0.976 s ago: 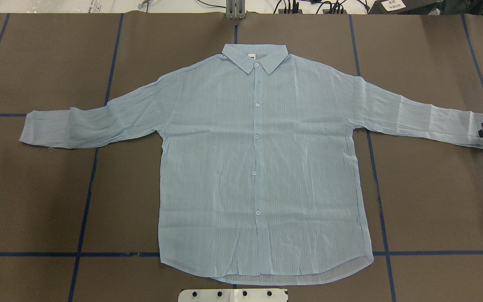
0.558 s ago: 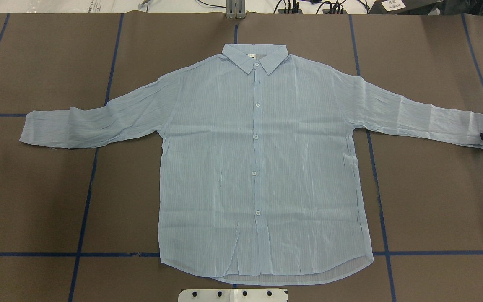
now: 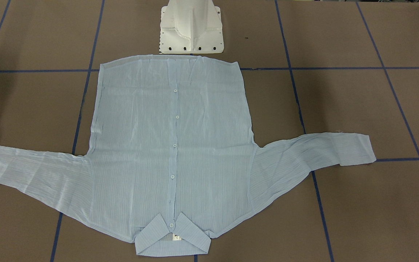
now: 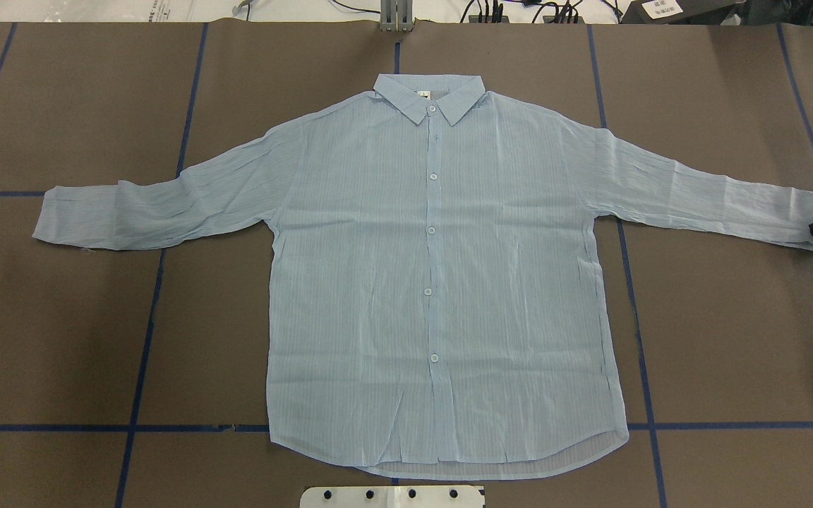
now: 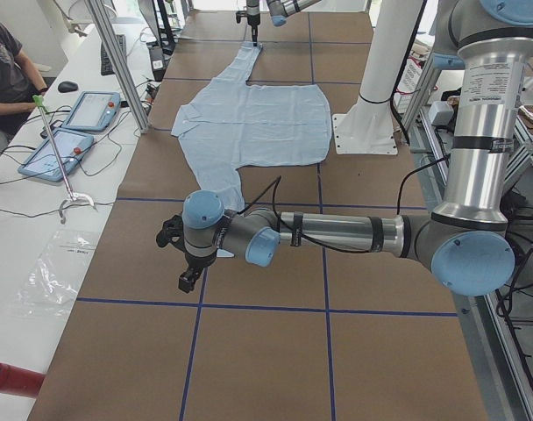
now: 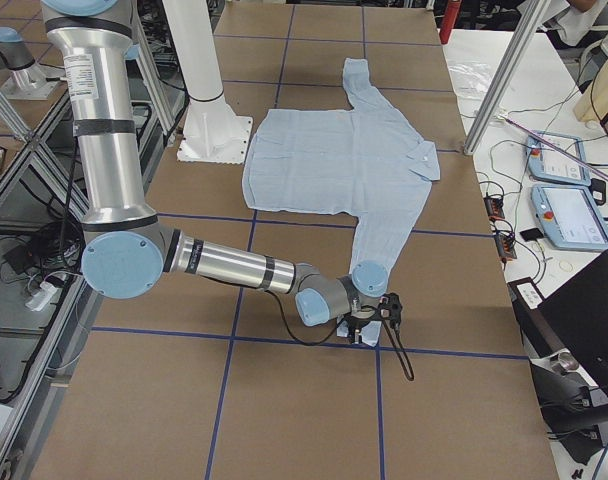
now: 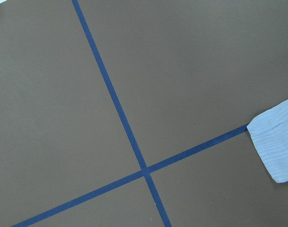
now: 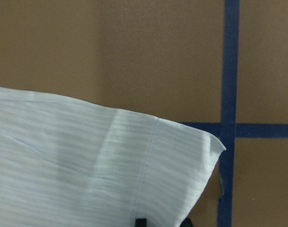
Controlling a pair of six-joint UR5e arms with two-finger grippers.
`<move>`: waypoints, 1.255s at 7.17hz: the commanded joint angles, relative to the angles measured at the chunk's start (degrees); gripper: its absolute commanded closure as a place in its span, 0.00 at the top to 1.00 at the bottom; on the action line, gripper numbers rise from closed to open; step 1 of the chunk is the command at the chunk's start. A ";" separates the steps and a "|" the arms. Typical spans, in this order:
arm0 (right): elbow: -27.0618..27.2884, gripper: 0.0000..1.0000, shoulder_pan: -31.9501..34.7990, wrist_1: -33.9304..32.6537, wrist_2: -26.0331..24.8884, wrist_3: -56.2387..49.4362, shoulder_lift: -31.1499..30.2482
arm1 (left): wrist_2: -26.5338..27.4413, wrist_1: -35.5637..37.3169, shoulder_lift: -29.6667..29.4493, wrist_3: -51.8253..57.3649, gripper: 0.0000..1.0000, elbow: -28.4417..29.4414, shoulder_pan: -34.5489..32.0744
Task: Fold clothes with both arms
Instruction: 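Grasp the cuff of the sleeve nearest the right gripper with the right gripper, then lift the sleeve with the right gripper and lay it across the shirt's chest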
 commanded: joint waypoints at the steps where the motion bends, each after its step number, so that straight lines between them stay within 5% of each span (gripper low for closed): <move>1: 1.29 0.17 0.14 -0.12 0.02 0.00 0.25 | 0.07 0.07 -0.21 0.00 1.00 0.38 0.03; 2: 2.34 0.01 0.66 -0.12 0.28 0.00 0.25 | 0.07 0.07 -0.30 -0.08 1.00 0.64 0.11; 6: 13.65 0.00 4.18 -0.21 3.60 0.27 -0.72 | -0.02 -0.02 -0.83 -0.08 1.00 1.78 0.11; 9: 21.13 0.00 -0.87 -3.27 6.35 12.95 8.82 | -0.01 -0.10 -1.27 0.00 1.00 2.05 0.20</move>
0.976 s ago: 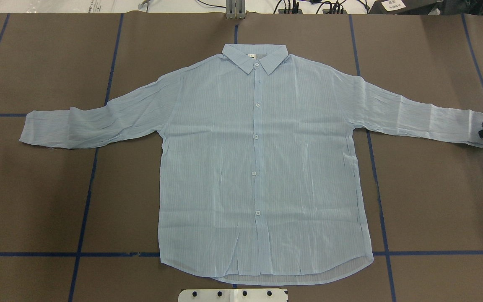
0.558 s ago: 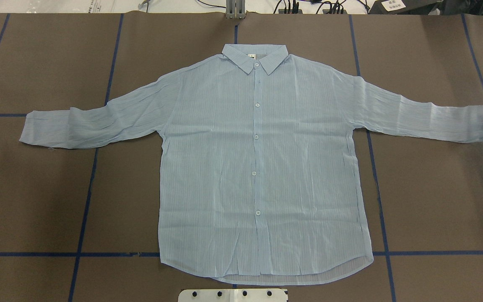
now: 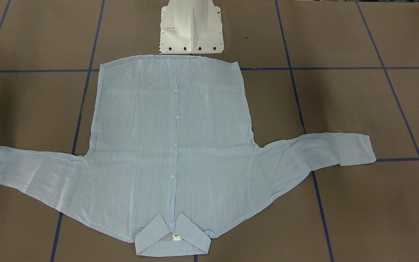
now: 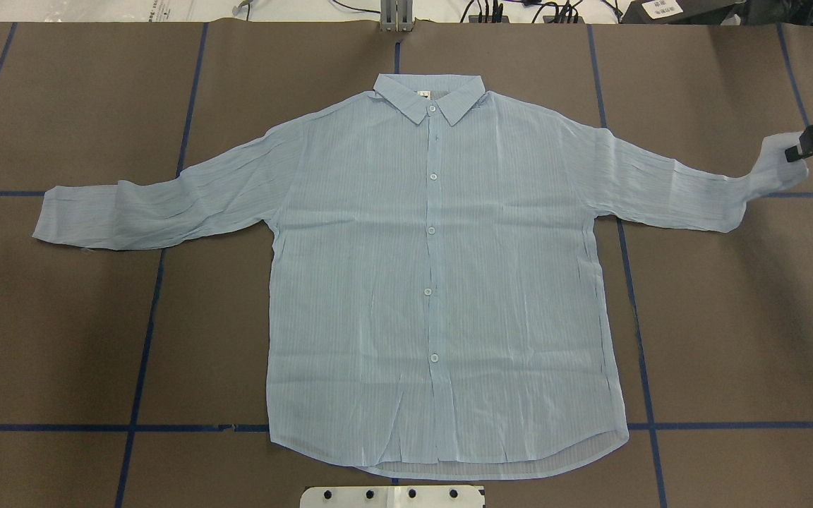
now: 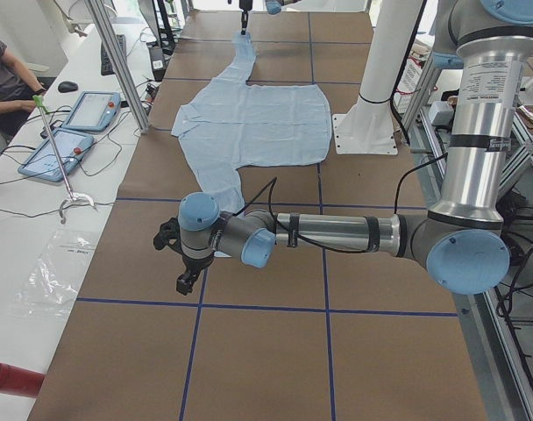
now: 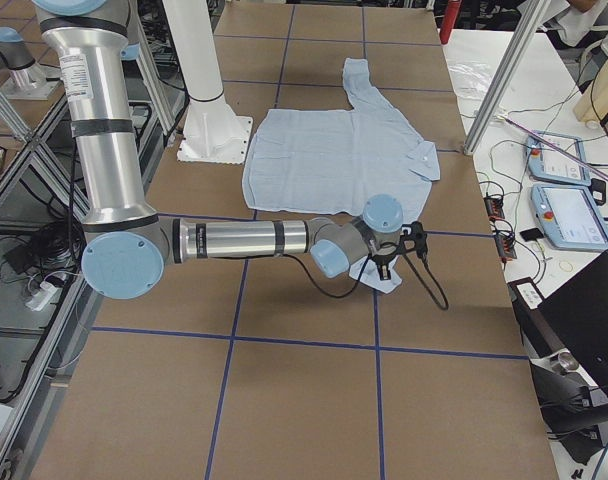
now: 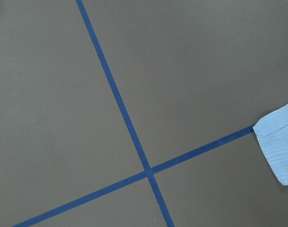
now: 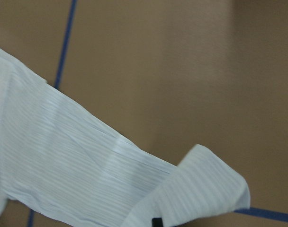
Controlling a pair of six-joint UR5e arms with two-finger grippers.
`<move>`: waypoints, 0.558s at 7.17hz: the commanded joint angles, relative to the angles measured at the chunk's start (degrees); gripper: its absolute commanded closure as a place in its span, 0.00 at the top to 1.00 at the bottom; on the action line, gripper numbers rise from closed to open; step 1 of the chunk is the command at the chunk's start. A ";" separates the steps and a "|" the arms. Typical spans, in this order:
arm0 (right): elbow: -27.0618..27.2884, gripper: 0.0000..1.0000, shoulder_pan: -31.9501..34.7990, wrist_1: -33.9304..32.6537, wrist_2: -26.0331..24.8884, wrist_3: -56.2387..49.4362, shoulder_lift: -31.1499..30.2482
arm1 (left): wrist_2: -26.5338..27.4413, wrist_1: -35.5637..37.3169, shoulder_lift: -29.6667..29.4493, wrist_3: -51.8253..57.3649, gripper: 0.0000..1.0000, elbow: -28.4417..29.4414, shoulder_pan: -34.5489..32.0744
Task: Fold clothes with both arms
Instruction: 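Lift the sleeve with the right gripper and lay it across the shirt's chest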
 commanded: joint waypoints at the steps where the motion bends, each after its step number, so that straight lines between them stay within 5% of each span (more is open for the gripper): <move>1: 3.35 0.00 -5.98 -5.85 0.53 12.10 12.49 | -0.06 -0.24 -0.20 0.03 1.00 0.08 -0.02; 4: 2.48 0.00 -17.48 -9.93 -7.77 24.76 28.25 | -0.06 -0.33 -0.20 0.03 1.00 0.08 -0.02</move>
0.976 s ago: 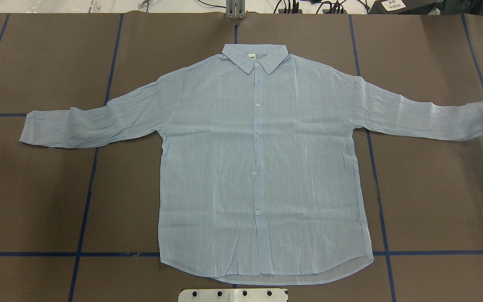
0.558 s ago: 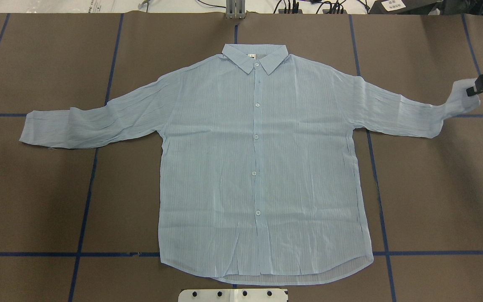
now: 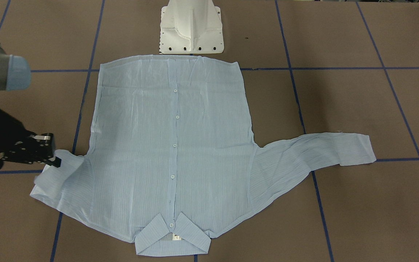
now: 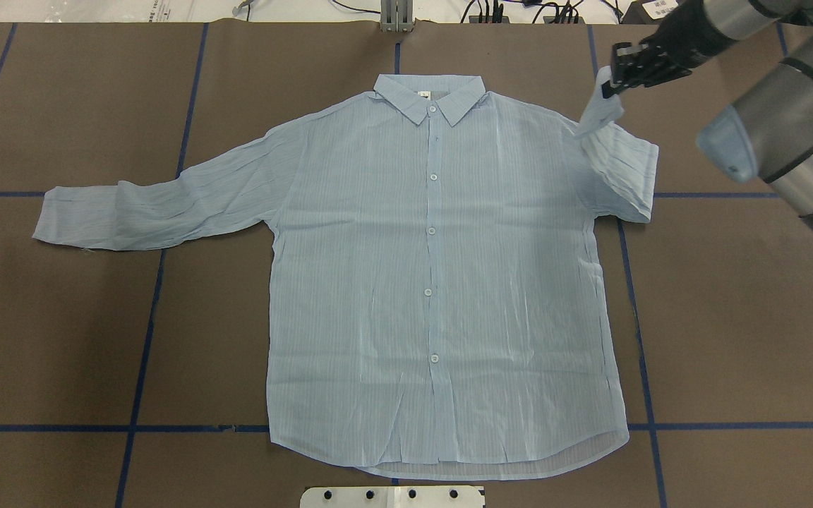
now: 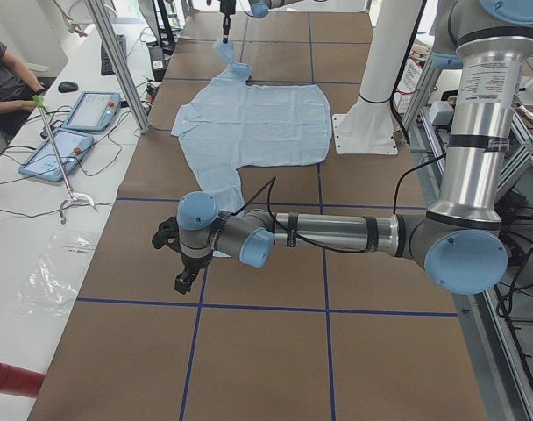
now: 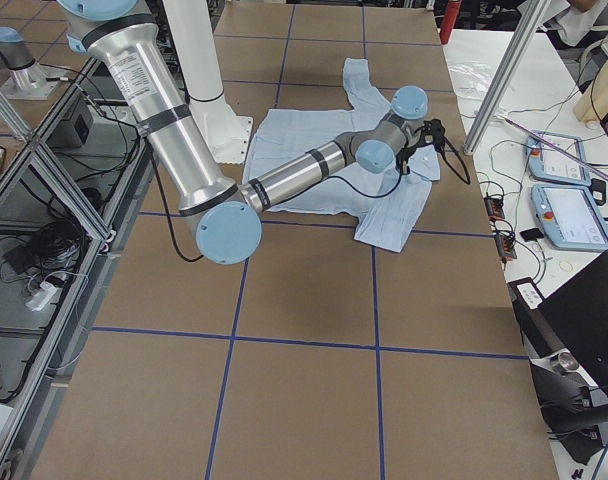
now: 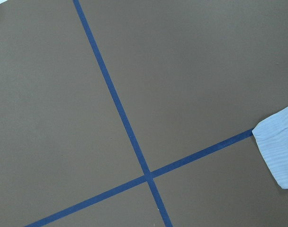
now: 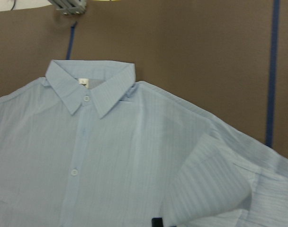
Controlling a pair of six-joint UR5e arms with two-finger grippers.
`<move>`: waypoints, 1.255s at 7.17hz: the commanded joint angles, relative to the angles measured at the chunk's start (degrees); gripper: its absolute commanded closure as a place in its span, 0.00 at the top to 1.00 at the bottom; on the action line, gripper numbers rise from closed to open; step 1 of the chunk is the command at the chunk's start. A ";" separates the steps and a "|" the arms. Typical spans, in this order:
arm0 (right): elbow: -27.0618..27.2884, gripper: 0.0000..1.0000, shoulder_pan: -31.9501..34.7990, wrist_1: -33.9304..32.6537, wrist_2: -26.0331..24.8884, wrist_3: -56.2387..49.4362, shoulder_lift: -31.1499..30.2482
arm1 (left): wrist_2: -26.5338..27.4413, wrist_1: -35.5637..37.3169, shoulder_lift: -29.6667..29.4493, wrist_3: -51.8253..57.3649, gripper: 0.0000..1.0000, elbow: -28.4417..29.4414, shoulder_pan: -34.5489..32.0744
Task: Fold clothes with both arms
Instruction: 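Lift the sleeve with the right gripper and lay it across the shirt's chest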
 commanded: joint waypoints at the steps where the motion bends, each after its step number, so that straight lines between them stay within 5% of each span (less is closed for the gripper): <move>1: -1.76 0.00 -8.85 -0.96 -9.09 7.49 10.23 | 0.00 -0.02 0.05 0.00 1.00 0.08 -0.01; 3: -7.54 0.00 -14.84 -0.61 -15.35 8.38 15.96 | 0.09 0.06 0.05 0.00 1.00 0.17 -0.01; 7: -29.41 0.00 -20.57 0.09 -18.98 7.59 29.92 | 0.09 -0.02 -0.04 -0.09 1.00 -0.09 -0.01; 8: -34.16 0.66 -21.27 4.62 -21.94 7.68 32.65 | 0.09 0.06 -0.30 -0.09 1.00 -0.09 -0.01; 9: -35.25 1.00 -23.54 9.45 -28.06 7.77 32.86 | 0.09 0.06 -0.56 -0.09 1.00 0.08 -0.01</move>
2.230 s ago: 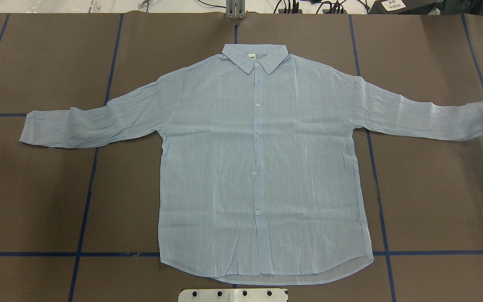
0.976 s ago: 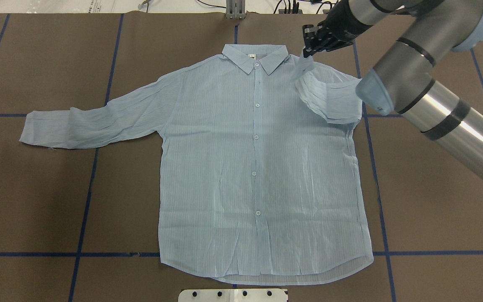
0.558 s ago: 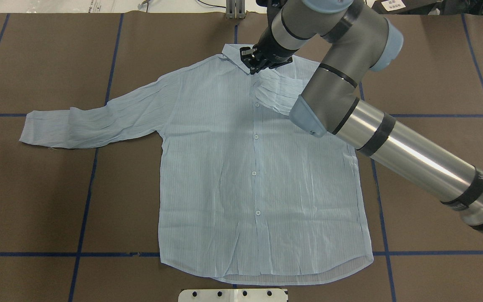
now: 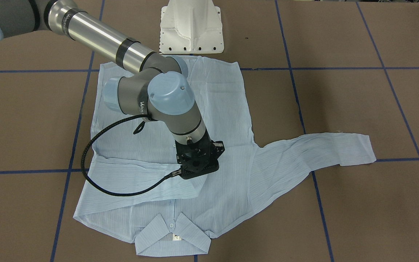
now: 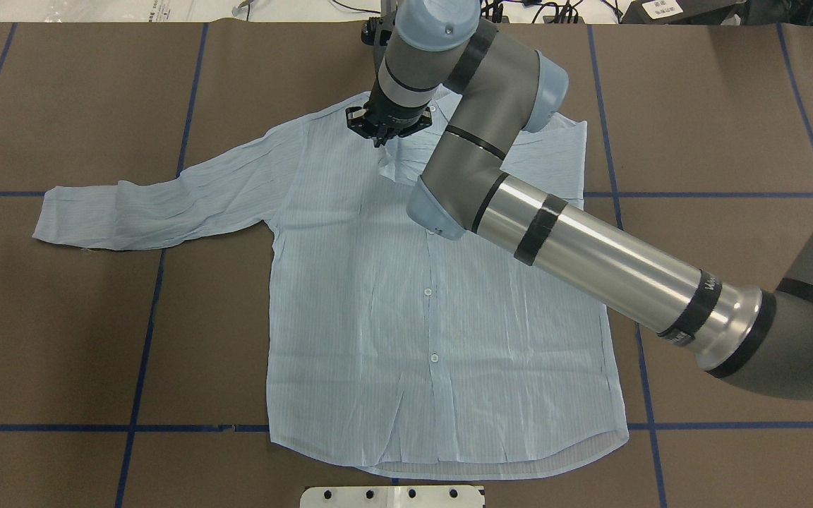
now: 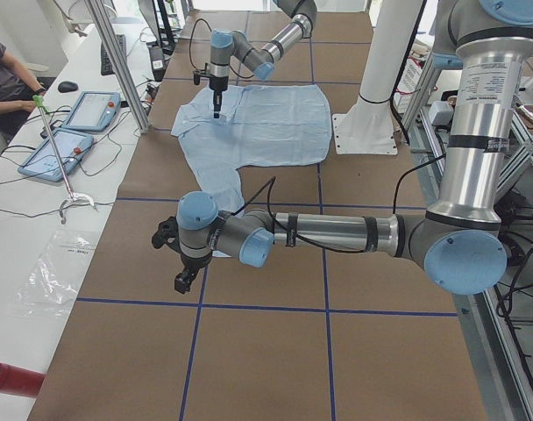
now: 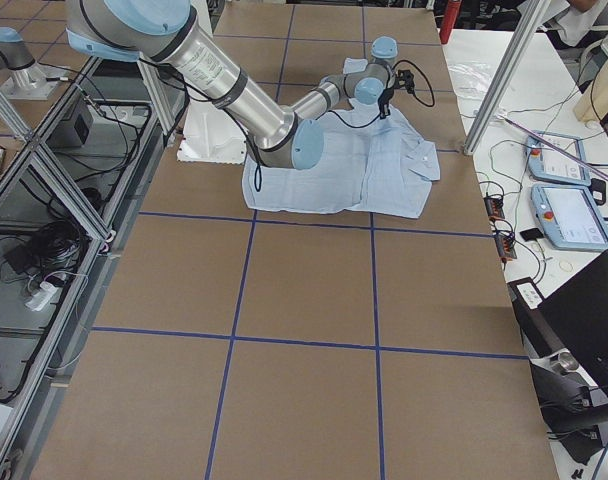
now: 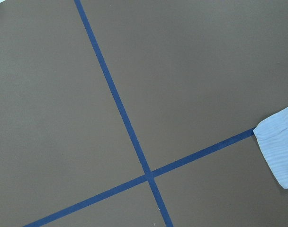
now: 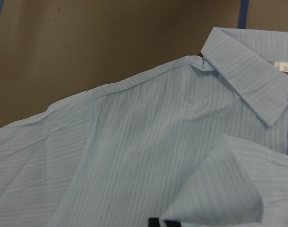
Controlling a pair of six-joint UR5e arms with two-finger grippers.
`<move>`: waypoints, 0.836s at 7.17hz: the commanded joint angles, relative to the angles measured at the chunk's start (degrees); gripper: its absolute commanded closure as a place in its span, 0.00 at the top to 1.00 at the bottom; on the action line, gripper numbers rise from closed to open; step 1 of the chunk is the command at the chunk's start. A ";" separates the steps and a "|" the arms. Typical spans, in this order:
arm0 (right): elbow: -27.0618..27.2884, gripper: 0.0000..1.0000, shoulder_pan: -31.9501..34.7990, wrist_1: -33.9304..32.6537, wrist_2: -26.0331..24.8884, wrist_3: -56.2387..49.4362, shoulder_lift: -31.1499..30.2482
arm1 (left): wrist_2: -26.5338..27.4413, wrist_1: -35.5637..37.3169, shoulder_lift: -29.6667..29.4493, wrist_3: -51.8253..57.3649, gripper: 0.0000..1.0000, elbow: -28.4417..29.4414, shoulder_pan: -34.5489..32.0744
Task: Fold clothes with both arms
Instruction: 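Lift the sleeve with the right gripper and lay it across the shirt's chest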
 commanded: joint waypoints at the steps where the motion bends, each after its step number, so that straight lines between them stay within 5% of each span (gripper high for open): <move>1: -3.50 1.00 -3.15 5.64 -7.75 0.26 2.27 | 0.00 0.02 -0.56 -0.09 1.00 0.19 0.00; 4: -1.23 1.00 -3.51 3.73 -7.68 2.88 2.28 | 0.09 -0.85 -1.35 -9.17 1.00 0.11 0.17; 6: 12.26 1.00 -2.73 -15.79 -6.29 3.78 -2.28 | 2.00 -11.17 -0.22 -30.03 1.00 0.02 8.03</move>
